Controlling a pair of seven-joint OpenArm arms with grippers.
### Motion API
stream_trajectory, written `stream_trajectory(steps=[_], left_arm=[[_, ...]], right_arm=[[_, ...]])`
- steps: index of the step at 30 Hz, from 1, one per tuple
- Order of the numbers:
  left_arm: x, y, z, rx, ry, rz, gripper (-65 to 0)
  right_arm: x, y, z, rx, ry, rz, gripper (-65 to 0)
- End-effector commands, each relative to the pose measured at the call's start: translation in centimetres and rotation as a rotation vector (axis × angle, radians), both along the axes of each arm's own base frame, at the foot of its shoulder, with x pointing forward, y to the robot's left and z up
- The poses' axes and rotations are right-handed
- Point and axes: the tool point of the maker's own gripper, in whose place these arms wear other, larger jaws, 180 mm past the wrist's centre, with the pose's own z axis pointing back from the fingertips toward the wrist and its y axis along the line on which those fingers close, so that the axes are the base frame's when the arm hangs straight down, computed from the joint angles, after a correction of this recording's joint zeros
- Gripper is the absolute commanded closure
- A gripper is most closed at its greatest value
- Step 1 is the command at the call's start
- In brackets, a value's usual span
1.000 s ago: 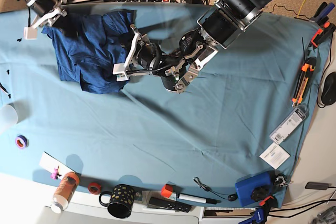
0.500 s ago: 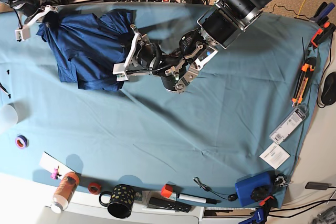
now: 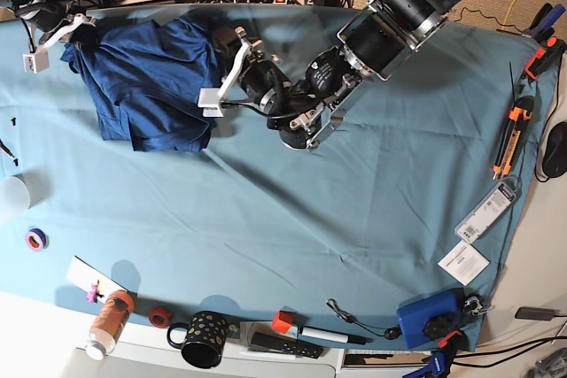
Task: Layout the t-shirt on the table in an organized manner, then fold the t-shirt properly
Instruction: 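Push the shirt with the left gripper further toward the right gripper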
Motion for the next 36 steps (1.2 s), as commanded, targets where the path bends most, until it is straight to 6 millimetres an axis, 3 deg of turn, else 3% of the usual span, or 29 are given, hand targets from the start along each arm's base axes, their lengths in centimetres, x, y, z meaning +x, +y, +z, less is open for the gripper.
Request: stream_trajectory(steps=[1, 10, 16, 24, 28, 32, 36], left_arm=[[0.8, -1.2, 2.2, -0.077, -0.006, 0.0, 0.0], [2.4, -2.3, 7.0, -0.258, 0.018, -0.002, 0.0], [3.5, -2.8, 7.2, -0.259, -0.02, 0.037, 0.0], [8.3, -4.5, 6.4, -0.264, -0.213, 0.242, 0.0], [8.4, -4.4, 5.9, -0.249, -0.236, 0.248, 0.0], [8.4, -4.5, 4.9, -0.214, -0.246, 0.279, 0.0], [7.9, -4.6, 4.2, -0.219, -0.235, 0.299, 0.0]], right_arm=[[1.1, -0.4, 1.7, -0.002, -0.063, 0.013, 0.0], [4.0, 1.3, 6.2, 0.15, -0.264, 0.067, 0.0], [7.1, 1.4, 7.9, 0.146, -0.361, 0.066, 0.0], [9.4, 0.9, 7.4, 0.078, -0.374, 0.018, 0.0], [10.2, 0.0, 7.2, 0.015, -0.385, -0.02, 0.0], [11.3, 1.4, 5.7, 0.02, -0.356, 0.019, 0.0], [13.0, 3.2, 2.7, 0.072, -0.293, 0.054, 0.0]])
